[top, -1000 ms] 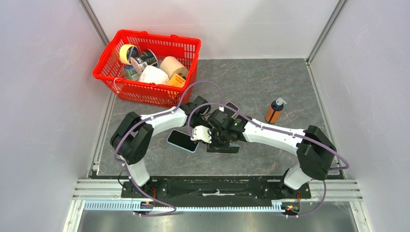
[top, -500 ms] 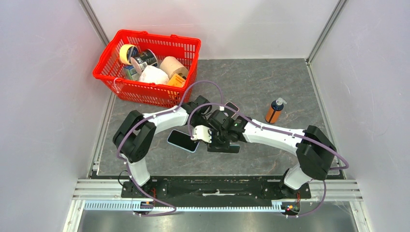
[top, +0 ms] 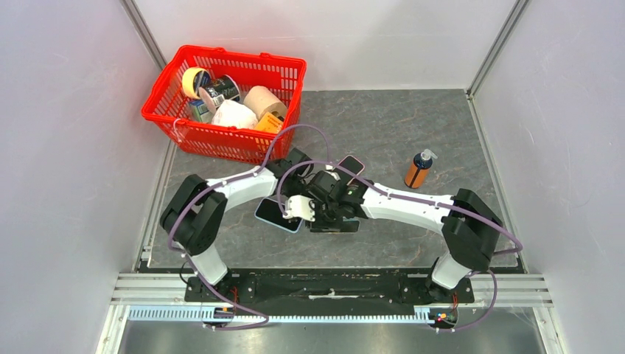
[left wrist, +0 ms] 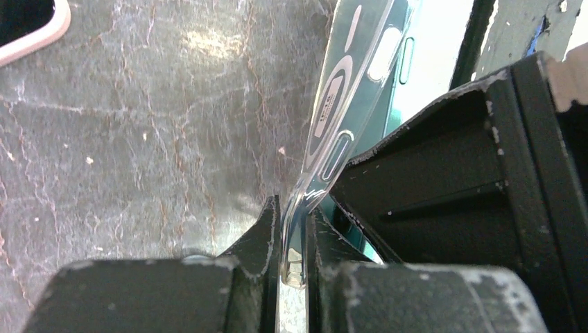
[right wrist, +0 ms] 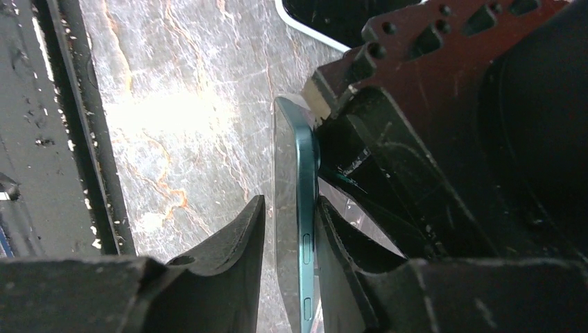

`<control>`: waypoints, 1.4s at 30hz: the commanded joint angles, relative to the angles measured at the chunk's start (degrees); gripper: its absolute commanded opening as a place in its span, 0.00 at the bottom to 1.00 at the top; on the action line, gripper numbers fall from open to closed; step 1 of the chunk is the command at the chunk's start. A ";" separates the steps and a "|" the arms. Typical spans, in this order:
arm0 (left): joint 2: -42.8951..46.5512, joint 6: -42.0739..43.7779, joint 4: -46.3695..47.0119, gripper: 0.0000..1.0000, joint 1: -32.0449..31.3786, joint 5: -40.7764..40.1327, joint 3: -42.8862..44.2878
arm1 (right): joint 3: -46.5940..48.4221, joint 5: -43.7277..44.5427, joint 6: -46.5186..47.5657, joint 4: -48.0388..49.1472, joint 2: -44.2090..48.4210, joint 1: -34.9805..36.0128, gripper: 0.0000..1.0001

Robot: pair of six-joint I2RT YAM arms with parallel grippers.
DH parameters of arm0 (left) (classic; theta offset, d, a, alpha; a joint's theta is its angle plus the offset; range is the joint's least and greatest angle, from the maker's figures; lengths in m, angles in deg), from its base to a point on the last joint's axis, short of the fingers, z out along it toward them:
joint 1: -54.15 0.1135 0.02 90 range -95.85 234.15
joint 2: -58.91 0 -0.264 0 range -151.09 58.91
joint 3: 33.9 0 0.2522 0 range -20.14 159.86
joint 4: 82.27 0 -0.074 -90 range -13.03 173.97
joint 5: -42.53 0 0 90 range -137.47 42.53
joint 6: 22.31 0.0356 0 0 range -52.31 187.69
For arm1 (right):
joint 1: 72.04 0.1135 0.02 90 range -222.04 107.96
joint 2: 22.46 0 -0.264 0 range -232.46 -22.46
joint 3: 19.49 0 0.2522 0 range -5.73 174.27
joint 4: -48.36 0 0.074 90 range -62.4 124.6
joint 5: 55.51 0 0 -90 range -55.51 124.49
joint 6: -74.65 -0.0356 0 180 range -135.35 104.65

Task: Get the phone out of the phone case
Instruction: Remove the phone case from the phone.

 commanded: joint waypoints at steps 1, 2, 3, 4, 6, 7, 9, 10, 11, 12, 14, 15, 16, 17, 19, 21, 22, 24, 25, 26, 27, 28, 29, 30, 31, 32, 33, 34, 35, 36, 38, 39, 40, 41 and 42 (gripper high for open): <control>8.47 2.24 10.51 0.02 -0.43 2.46 0.41 | -0.64 -5.14 -4.16 -4.39 -4.76 0.67 0.38; 8.70 2.20 10.94 0.02 -0.45 2.61 0.14 | -0.51 -5.34 -4.44 -4.37 -5.24 0.68 0.37; 8.79 2.00 11.21 0.02 -0.54 2.76 0.02 | -0.40 -5.55 -4.63 -4.37 -5.63 0.67 0.36; 8.80 1.85 11.58 0.02 -0.63 2.81 -0.10 | -0.35 -5.90 -4.74 -4.44 -6.10 0.74 0.35; 8.93 1.36 12.77 0.02 -0.72 2.83 -0.64 | -0.36 -6.11 -5.08 -4.45 -7.03 0.83 0.35; 9.13 1.22 13.48 0.02 -0.80 2.81 -0.93 | -0.56 -6.03 -5.19 -4.30 -7.54 0.84 0.34; 9.35 1.13 13.92 0.02 -0.89 2.90 -1.32 | -1.00 -5.32 -5.27 -3.89 -8.21 0.84 0.34; 9.48 1.15 13.98 0.02 -0.98 3.01 -1.37 | -1.21 -4.75 -5.34 -3.52 -8.47 0.84 0.34; 9.54 1.15 14.01 0.02 -0.98 3.07 -1.45 | -1.36 -4.16 -5.35 -3.33 -8.88 0.84 0.34; 9.64 1.15 14.01 0.02 -0.98 3.16 -1.57 | -1.37 -3.70 -5.34 -3.19 -9.28 0.84 0.33; 9.98 1.22 14.10 0.02 -0.98 3.34 -2.08 | -1.49 -2.94 -5.51 -2.83 -10.04 0.83 0.33; 10.11 1.31 14.10 0.02 -0.98 3.34 -2.27 | -1.48 -2.66 -5.52 -2.78 -10.62 0.84 0.33; 10.21 1.44 14.11 0.02 -0.98 3.33 -2.52 | -1.31 -2.13 -5.61 -2.78 -11.25 0.84 0.33; 10.41 1.56 14.10 0.02 -0.98 3.33 -2.68 | -1.29 -1.76 -5.62 -2.71 -11.86 0.84 0.33; 10.84 1.67 14.11 0.02 -0.99 3.33 -3.12 | -1.22 -1.05 -5.77 -2.61 -13.07 0.84 0.33; 11.37 1.92 14.19 0.02 -0.99 3.58 -3.55 | -0.75 -0.45 -6.02 -2.86 -13.98 0.83 0.33; 11.56 2.09 14.12 0.02 -1.03 3.72 -3.75 | -0.70 0.20 -6.19 -2.80 -14.27 0.84 0.33; 12.12 2.50 13.89 0.02 -0.99 4.33 -4.08 | -0.58 1.00 -6.61 -2.69 -14.61 0.83 0.34; 12.49 2.73 13.68 0.02 -1.01 4.66 -4.21 | -0.49 1.24 -6.83 -2.90 -14.91 0.84 0.34; 12.80 2.83 13.53 0.02 -1.03 5.15 -4.38 | -0.26 1.33 -7.01 -3.16 -15.23 0.84 0.35; 13.08 2.98 13.42 0.02 -1.03 5.47 -4.48 | -0.26 1.33 -7.19 -3.31 -15.33 0.80 0.35; 13.36 3.00 13.40 0.02 -0.98 5.86 -4.61 | -0.12 1.33 -7.46 -3.33 -15.51 0.84 0.35; 13.83 3.11 13.40 0.02 -0.99 6.34 -4.81 | -0.13 1.31 -7.57 -3.48 -15.60 0.83 0.35; 14.14 3.28 13.40 0.02 -0.98 6.62 -5.03 | 0.08 1.16 -7.69 -3.76 -15.84 0.83 0.35; 14.61 3.50 13.46 0.02 -0.99 6.95 -5.29 | 0.23 0.86 -7.88 -4.23 -16.22 0.84 0.35; 15.06 3.52 13.64 0.02 -0.98 7.19 -5.55 | 0.48 0.79 -8.03 -4.72 -16.79 0.84 0.34; 15.64 3.50 14.00 0.02 -0.98 7.34 -5.92 | 0.77 0.68 -8.07 -5.29 -17.30 0.84 0.33; 16.03 3.53 14.35 0.02 -0.99 7.39 -6.27 | 1.01 0.65 -8.08 -5.63 -17.76 0.85 0.33; 16.49 3.39 14.76 0.02 -0.98 7.47 -6.54 | 1.15 0.68 -8.27 -5.76 -17.99 0.84 0.32; 16.71 3.16 15.16 0.02 -1.00 7.51 -6.68 | 1.35 0.80 -8.31 -5.86 -18.19 0.91 0.32; 16.72 2.87 15.25 0.02 -1.03 7.93 -6.61 | 1.79 1.21 -8.50 -6.16 -18.97 0.85 0.28; 16.48 2.67 15.24 0.02 -1.01 8.14 -6.51 | 1.98 1.33 -8.52 -6.40 -19.27 0.85 0.23; 16.36 2.43 15.24 0.02 -0.91 8.35 -6.42 | 2.11 1.31 -8.45 -6.56 -19.42 0.84 0.16; 16.22 2.36 15.20 0.02 -0.90 8.40 -6.34 | 2.07 1.36 -8.34 -6.52 -19.36 0.84 0.10; 16.18 2.39 15.15 0.02 -0.82 8.27 -6.33 | 1.88 1.24 -8.22 -6.48 -19.06 0.80 0.04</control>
